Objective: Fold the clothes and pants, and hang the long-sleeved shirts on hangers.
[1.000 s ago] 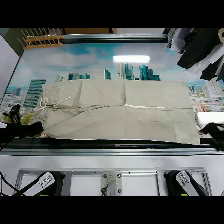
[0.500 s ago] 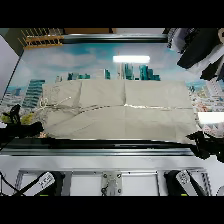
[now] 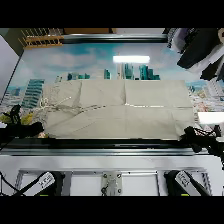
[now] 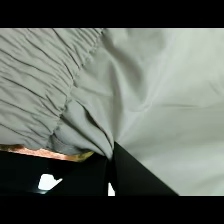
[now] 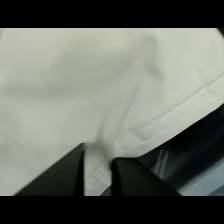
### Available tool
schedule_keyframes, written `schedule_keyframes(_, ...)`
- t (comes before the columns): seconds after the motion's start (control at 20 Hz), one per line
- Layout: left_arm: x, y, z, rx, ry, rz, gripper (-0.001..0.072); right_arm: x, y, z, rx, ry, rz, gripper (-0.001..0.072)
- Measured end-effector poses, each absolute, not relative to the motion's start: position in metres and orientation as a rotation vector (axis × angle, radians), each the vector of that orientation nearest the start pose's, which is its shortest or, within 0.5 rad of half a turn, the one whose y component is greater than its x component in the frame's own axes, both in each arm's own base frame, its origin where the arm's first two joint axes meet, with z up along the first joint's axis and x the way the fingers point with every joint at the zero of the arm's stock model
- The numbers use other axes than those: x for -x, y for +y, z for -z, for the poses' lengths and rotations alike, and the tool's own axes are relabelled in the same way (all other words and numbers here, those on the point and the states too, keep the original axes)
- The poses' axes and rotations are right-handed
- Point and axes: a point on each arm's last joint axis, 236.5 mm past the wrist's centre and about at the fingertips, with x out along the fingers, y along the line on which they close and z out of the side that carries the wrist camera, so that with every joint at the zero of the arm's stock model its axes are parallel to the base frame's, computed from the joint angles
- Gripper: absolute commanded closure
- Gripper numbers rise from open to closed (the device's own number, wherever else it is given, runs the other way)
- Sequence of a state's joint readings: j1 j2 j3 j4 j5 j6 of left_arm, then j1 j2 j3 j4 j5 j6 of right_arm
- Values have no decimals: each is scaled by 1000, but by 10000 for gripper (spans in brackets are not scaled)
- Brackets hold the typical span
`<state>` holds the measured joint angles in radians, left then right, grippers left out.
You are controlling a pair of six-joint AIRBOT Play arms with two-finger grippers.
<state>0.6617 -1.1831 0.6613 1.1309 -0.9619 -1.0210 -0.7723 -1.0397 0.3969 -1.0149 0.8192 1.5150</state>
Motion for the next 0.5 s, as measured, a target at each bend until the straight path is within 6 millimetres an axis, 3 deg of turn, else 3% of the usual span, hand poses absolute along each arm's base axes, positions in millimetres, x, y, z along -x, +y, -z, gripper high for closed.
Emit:
schedule_keyframes(0.2,-280,112,75,432,1249,-48,700,-252,-111,86,-950,1086,445,707)
schedule_keyframes(0.5,-278,123,12,292,1203,-65,699,-261,-136,5,-725,1108,388,708)
